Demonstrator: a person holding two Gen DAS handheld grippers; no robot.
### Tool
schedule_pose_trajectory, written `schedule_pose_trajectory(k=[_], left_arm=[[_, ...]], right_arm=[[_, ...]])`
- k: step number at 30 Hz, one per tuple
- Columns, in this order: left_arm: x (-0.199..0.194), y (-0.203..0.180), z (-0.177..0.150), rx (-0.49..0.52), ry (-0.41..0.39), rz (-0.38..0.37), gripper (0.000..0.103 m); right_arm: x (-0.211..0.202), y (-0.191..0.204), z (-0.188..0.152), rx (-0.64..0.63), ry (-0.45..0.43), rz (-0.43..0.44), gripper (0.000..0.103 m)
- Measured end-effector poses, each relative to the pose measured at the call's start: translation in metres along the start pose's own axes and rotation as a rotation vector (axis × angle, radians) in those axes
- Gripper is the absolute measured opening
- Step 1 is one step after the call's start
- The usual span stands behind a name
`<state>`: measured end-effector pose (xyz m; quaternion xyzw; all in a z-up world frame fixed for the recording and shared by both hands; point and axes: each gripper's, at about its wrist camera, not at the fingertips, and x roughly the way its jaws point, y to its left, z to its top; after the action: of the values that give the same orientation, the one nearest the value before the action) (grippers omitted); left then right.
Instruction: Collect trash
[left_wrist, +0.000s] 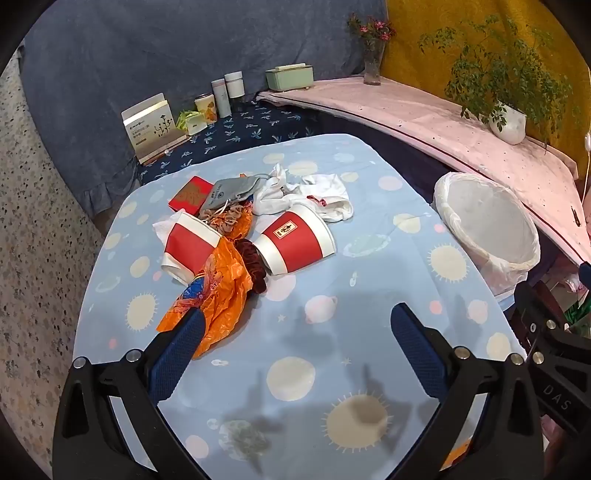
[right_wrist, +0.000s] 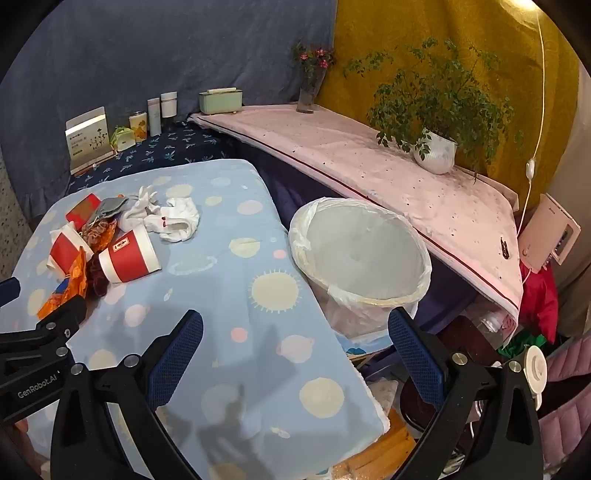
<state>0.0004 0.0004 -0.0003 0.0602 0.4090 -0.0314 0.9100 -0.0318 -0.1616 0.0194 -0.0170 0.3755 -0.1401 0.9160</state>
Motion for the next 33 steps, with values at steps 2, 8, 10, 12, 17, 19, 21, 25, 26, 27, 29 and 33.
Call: schedule_pose_trajectory(k=[2,8,10,12,17,19,21,25,26,27,29,33], left_arm=[[-0.0001,0.0001,0.0000,0.000,-0.001,0.001,0.096],[0.0045,0.0016,0.0002,-0.006,-0.006,0.004,0.096],[0.0032,0.0009,0.0004,-0.009,-0.003,0.006,0.096],[0.0047,0.0007,0.0002,-0.011,-0.002,0.006,0.096],[0.0018,0.0020,0.0013,-0.010,-0.002,0.006,0.096],[0.0018,0.0019,0.0015,-0.012,-0.002,0.007,0.096],[0.0023,0.0024,0.0017,-0.014,-0.001,0.006,0.096],[0.0033,0.0023,0.0012,-0.014,0.000,0.006,0.096],[0.0033,0.0021,0.0013,-0.014,0.000,0.005,0.096],[0.0034,0.0023,0.0012,-0.014,0.000,0.005,0.096],[0.0036,0.0024,0.0012,-0.015,0.000,0.005,0.096],[0.0034,0.0027,0.0012,-0.015,0.000,0.004,0.096]], right_arm=[[0.0008,0.0003,0.0005,0.000,0.001,0.000,0.096],[0.0022,0.0023,0.0006,-0.007,0.000,-0.003,0.096],[0.0066,0.0041,0.0037,-0.007,0.001,-0.001,0.096],[0.0067,0.0039,0.0036,-0.007,0.002,-0.001,0.096],[0.0078,0.0051,0.0021,-0.009,0.005,-0.004,0.096],[0.0075,0.0063,0.0021,-0.016,0.006,-0.004,0.096],[0.0074,0.0072,0.0019,-0.017,0.005,-0.006,0.096],[0.0077,0.0069,0.0025,-0.017,0.007,-0.005,0.096],[0.0077,0.0069,0.0027,-0.017,0.007,-0.005,0.096],[0.0079,0.0073,0.0027,-0.018,0.008,-0.006,0.096],[0.0075,0.0067,0.0027,-0.017,0.007,-0.005,0.096],[0.0075,0.0075,0.0031,-0.019,0.006,-0.007,0.096]])
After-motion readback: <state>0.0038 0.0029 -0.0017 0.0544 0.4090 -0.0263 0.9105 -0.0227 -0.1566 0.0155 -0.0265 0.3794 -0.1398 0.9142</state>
